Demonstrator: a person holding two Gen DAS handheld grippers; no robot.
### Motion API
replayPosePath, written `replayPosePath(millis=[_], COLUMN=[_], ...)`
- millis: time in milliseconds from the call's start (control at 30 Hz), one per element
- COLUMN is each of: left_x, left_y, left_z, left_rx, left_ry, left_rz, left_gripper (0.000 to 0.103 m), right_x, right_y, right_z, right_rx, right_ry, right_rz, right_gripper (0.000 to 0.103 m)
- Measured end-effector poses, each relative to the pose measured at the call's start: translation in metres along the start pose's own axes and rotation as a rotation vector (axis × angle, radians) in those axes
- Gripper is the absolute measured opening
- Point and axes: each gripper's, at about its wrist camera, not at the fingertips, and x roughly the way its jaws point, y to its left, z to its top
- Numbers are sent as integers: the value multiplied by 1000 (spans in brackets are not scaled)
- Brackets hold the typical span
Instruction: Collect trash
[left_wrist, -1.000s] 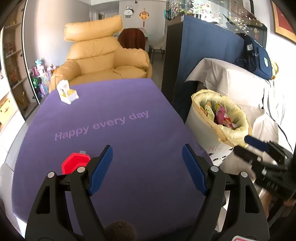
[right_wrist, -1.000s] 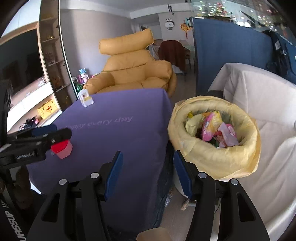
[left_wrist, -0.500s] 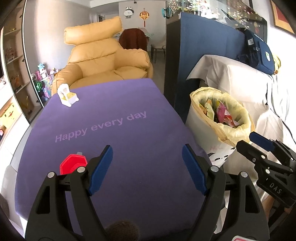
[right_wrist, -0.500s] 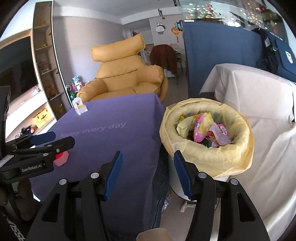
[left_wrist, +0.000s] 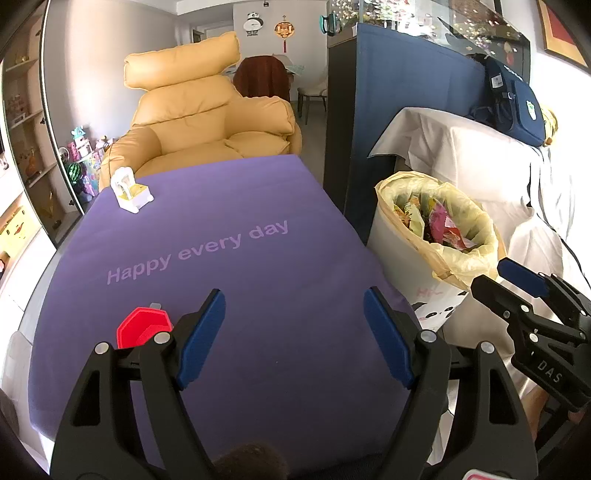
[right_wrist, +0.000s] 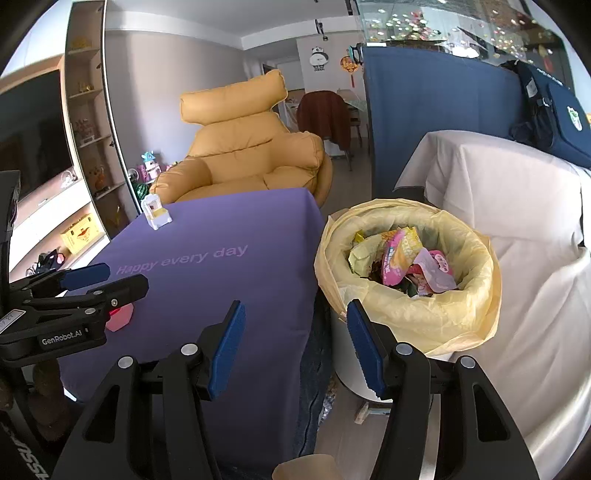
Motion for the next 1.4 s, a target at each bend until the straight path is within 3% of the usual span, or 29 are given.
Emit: replayPosePath(millis=[1400], left_x=[0], left_y=[-2], left_z=[1], left_rx=[3], left_ry=[3], left_rz=[-16], left_gripper=[73], right_x=[0], right_y=[-4], right_z=[0], right_rx=[7], right_ry=[-7], right_rz=[-17], right_gripper=[54])
